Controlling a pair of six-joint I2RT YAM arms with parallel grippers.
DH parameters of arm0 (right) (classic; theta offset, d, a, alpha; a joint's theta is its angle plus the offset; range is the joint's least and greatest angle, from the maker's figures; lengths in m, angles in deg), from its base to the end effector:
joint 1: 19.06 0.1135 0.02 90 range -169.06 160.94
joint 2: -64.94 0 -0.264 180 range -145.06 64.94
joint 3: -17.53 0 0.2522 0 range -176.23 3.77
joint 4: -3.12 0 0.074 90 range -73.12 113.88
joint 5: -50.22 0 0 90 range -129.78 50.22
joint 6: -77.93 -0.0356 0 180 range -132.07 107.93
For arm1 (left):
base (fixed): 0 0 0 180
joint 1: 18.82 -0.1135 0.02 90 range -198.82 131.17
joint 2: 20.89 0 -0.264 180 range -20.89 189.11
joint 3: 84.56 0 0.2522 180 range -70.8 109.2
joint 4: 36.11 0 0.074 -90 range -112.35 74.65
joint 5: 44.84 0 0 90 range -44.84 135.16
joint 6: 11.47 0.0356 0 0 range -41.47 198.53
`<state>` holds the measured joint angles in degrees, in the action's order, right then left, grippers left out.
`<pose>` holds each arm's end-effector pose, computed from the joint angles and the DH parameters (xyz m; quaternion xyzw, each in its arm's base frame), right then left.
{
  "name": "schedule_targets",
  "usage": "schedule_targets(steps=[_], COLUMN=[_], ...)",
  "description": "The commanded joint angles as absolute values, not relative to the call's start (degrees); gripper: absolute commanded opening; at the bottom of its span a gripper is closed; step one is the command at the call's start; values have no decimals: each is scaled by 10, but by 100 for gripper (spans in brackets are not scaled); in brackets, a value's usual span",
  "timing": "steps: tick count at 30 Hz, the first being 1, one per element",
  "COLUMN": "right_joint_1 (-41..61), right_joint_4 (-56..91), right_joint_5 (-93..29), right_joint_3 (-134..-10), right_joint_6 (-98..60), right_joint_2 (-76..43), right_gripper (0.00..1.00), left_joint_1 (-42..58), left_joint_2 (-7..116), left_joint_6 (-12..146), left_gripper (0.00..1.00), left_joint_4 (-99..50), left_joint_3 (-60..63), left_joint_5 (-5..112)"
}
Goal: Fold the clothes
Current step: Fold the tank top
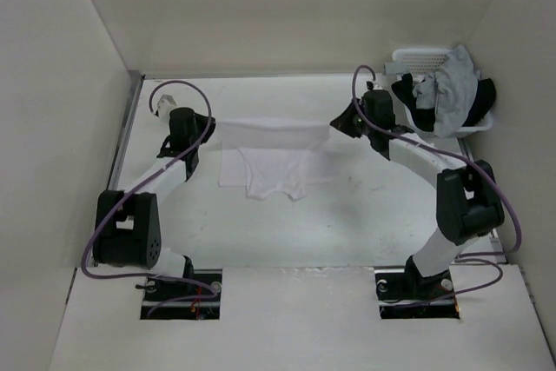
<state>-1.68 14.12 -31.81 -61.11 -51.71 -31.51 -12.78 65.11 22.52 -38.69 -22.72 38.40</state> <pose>0.3664 0.1199 0.2460 0.1311 0.8494 0.2949 0.4176 0.3320 -0.0309 0.2334 -0.3787 0.7343 -0.2475 0.5061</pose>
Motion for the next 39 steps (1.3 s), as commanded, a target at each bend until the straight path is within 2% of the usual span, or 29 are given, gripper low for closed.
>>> schedule_targets(steps=[1,8,18,20,23,24,26,30,35,39], right_joint_1=[-11,2,30,37,39,39,37,23,5,8], right_joint_4=[91,69,51,52,48,45,43,33,10,4], right_joint_5=[-313,-328,-343,-349,-353,-353,-349,-335,-287,-270], right_joint_3=[-532,-383,-257,-246,-240,-242,-255,-302,-335,-343], right_joint_6=[-523,-537,-559,-564,-570,-570,-567,-560,-572,-587], right_joint_2=[-231,-120,-102,-108,-108,-107,-109,-165,-244,-280], right_gripper=[2,2,3,10,33,39,44,52,52,49], left_joint_1=[-129,-141,-150,-160,-184,-191,-191,-134,12,55], left_joint_2=[551,408,289,281,259,250,236,287,410,475], left_joint_6=[211,208,212,213,221,222,222,218,224,228], left_gripper=[0,0,1,6,17,17,17,17,17,17], left_joint_4=[-429,-420,-376,-370,-354,-347,-341,-360,-433,-480], left_joint_3=[-301,-439,-604,-620,-621,-617,-598,-552,-496,-478], left_joint_5=[386,423,440,443,451,451,441,417,365,351])
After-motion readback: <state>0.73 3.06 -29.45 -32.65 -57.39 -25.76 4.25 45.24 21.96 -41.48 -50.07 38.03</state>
